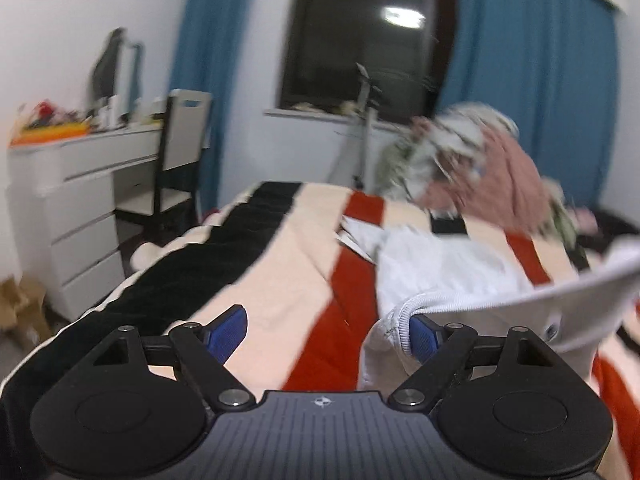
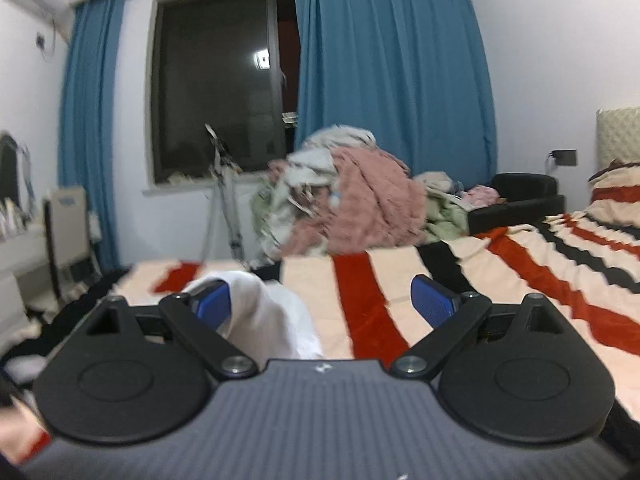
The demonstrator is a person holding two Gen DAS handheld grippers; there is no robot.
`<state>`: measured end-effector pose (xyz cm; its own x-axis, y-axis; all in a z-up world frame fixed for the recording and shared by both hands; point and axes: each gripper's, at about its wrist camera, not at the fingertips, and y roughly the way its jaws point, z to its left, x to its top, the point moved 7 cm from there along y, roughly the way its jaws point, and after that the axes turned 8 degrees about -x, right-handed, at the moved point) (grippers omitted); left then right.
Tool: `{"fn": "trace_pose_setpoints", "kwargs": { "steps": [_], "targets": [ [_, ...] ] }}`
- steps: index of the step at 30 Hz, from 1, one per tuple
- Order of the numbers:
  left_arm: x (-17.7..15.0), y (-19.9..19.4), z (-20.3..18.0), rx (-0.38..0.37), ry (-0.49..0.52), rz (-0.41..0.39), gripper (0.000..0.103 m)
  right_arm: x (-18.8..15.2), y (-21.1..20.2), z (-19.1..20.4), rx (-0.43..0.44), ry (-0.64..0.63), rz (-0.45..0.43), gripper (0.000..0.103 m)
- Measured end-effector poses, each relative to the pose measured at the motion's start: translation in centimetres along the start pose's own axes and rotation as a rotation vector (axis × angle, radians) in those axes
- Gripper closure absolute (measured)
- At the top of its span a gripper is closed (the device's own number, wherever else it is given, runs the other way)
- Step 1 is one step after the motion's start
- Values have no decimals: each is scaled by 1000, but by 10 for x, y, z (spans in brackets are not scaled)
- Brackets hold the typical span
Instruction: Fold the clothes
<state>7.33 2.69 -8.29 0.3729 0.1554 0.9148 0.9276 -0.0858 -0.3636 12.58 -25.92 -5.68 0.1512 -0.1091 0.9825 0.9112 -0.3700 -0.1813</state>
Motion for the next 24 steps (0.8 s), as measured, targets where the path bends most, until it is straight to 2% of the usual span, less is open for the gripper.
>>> {"fn": "trace_pose_setpoints", "kwargs": {
  "steps": [4,7,11,13,16,19,24],
  "targets": [
    [6,-9,0,-3,14,-43,16,-21,7,3,-76,-111,50,8],
    [16,-12,0,-3,50,-81,16,-28,1,11,-140,-228,20,8],
    [16,-18,4,-4,30,-84,16,-36,-6,11,-148,-231,42,8],
    [17,-25,6,-13,13,-89,16,-33,-14,7,-153,-205,20,8],
    [21,-44,7,-30,-2,-123,16,-9,-43,-3,-137,-106,-74,8],
    [32,-75,7,-43,-16,-218,12,17,-75,-16,-118,2,-166,8],
    [76,-129,9,-80,-118,-354,10,65,-116,-30,-75,114,-239,8]
  ]
}}
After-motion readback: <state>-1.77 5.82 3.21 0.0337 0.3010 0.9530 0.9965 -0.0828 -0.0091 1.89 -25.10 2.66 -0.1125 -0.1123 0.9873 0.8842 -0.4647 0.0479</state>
